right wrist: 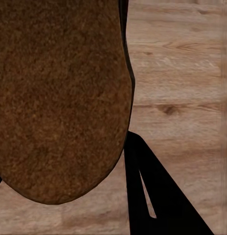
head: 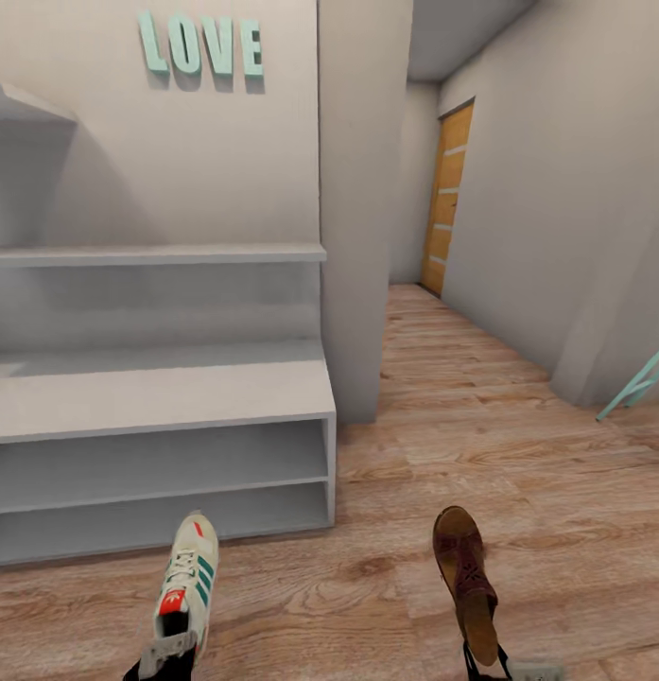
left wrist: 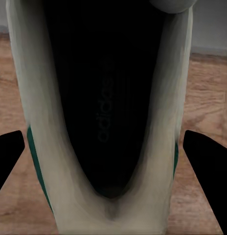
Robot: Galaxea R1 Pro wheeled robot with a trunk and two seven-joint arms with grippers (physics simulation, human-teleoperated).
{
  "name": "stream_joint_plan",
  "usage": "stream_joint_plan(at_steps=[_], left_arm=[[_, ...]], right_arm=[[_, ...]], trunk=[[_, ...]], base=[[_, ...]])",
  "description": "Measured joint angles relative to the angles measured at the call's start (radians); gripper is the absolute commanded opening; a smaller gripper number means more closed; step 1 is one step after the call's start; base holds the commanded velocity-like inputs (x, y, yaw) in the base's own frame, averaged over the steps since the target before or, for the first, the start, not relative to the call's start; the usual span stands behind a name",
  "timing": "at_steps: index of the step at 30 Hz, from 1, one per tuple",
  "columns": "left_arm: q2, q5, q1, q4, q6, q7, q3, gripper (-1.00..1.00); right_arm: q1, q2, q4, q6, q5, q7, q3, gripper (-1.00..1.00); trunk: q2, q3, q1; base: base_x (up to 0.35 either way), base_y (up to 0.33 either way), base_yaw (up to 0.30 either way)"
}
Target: Pick up the two gym shoes and the two sandals from the corridor floor and place them onto the hallstand (shoe rack) in the corridor, making sure they are on the rack and not on the floor. Arrange them so the two gym shoes are next to each other and the two sandals are next to each other.
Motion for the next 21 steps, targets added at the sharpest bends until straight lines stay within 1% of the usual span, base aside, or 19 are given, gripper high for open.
stream_joint_plan(at_steps=[1, 2, 3, 4, 6, 7, 8, 9, 10, 11, 12, 13, 15, 16, 17, 18, 19, 20, 21], left_arm=[[-0.001, 0.0, -0.028, -0.004, 0.051, -0.001, -0.001, -1.0], [-0.002, 0.001, -0.059, -0.008, 0.1, -0.002, -0.004, -1.0], [-0.002, 0.0, -0.076, -0.009, 0.123, -0.002, -0.006, -1.0], [-0.002, 0.0, -0.106, -0.01, 0.166, -0.002, -0.016, -1.0], [-0.003, 0.0, -0.14, -0.011, 0.21, -0.002, -0.031, -1.0], [-0.003, 0.001, -0.171, -0.011, 0.252, 0.001, -0.05, -1.0], [-0.003, 0.0, -0.188, -0.011, 0.272, 0.003, -0.059, -1.0], [-0.004, 0.001, -0.218, -0.01, 0.31, 0.006, -0.077, -1.0], [-0.004, 0.001, -0.236, -0.01, 0.33, 0.007, -0.086, -1.0], [-0.005, 0.001, -0.252, -0.01, 0.35, 0.008, -0.094, -1.0], [-0.007, 0.002, -0.282, -0.01, 0.391, 0.01, -0.107, -1.0], [-0.008, 0.003, -0.315, -0.01, 0.433, 0.011, -0.115, -1.0], [-0.009, 0.0, -0.344, -0.01, 0.474, 0.012, -0.12, -1.0], [-0.01, 0.002, -0.371, -0.009, 0.511, 0.013, -0.124, -1.0], [-0.01, 0.0, -0.384, -0.01, 0.529, 0.013, -0.125, -1.0], [-0.01, 0.001, -0.408, -0.01, 0.558, 0.014, -0.127, -1.0], [-0.01, -0.001, -0.421, -0.009, 0.572, 0.014, -0.127, -1.0], [-0.009, 0.0, -0.442, -0.009, 0.592, 0.015, -0.128, -1.0], [-0.009, -0.002, -0.453, -0.008, 0.6, 0.015, -0.128, -1.0]], right_arm=[[0.0, -0.001, -0.016, 0.002, -0.003, 0.0, -0.021, -1.0], [0.0, -0.002, -0.033, 0.004, -0.005, 0.0, -0.054, -1.0], [0.0, -0.002, -0.04, 0.005, -0.002, 0.0, -0.073, -1.0], [0.0, -0.002, -0.056, 0.01, -0.006, 0.001, -0.116, -1.0], [0.0, -0.002, -0.071, 0.02, -0.002, 0.003, -0.16, -1.0], [0.0, -0.003, -0.088, 0.037, -0.005, 0.003, -0.202, -1.0], [0.0, -0.004, -0.098, 0.051, -0.002, 0.004, -0.22, -1.0], [0.0, -0.009, -0.121, 0.084, -0.003, 0.005, -0.251, -1.0], [0.0, -0.012, -0.135, 0.106, -0.001, 0.006, -0.264, -1.0], [0.0, -0.021, -0.163, 0.151, -0.003, 0.006, -0.284, -1.0], [0.0, -0.025, -0.177, 0.176, 0.0, 0.007, -0.291, -1.0], [0.0, -0.033, -0.203, 0.223, -0.001, 0.007, -0.303, -1.0], [0.0, -0.046, -0.236, 0.284, -0.001, 0.008, -0.32, -1.0], [0.0, -0.051, -0.246, 0.301, 0.0, 0.008, -0.327, -1.0], [0.0, -0.055, -0.254, 0.314, 0.0, 0.008, -0.336, -1.0], [0.0, -0.061, -0.267, 0.333, -0.002, 0.009, -0.358, -1.0], [0.0, -0.063, -0.273, 0.34, -0.001, 0.009, -0.37, -1.0], [0.0, -0.066, -0.284, 0.351, -0.002, 0.009, -0.398, -1.0], [0.0, -0.067, -0.289, 0.355, -0.001, 0.009, -0.411, -1.0]], trunk=[[0.0, 0.0, 0.0], [0.0, 0.0, 0.0], [0.0, 0.0, 0.0], [0.0, 0.0, 0.0], [0.0, 0.0, 0.0], [0.0, 0.0, 0.0], [0.0, 0.0, 0.0], [0.0, 0.0, 0.0], [0.0, 0.0, 0.0], [0.0, 0.0, 0.0], [0.0, 0.0, 0.0], [0.0, 0.0, 0.0], [0.0, 0.0, 0.0], [0.0, 0.0, 0.0], [0.0, 0.0, 0.0], [0.0, 0.0, 0.0], [0.0, 0.0, 0.0], [0.0, 0.0, 0.0], [0.0, 0.0, 0.0]], base=[[0.0, 0.0, 0.0], [0.0, 0.0, 0.0], [0.0, 0.0, 0.0], [0.0, 0.0, 0.0], [0.0, 0.0, 0.0], [0.0, 0.0, 0.0], [0.0, 0.0, 0.0], [0.0, 0.0, 0.0], [0.0, 0.0, 0.0], [0.0, 0.0, 0.0], [0.0, 0.0, 0.0], [0.0, 0.0, 0.0], [0.0, 0.0, 0.0], [0.0, 0.0, 0.0], [0.0, 0.0, 0.0], [0.0, 0.0, 0.0], [0.0, 0.0, 0.0], [0.0, 0.0, 0.0], [0.0, 0.0, 0.0]])
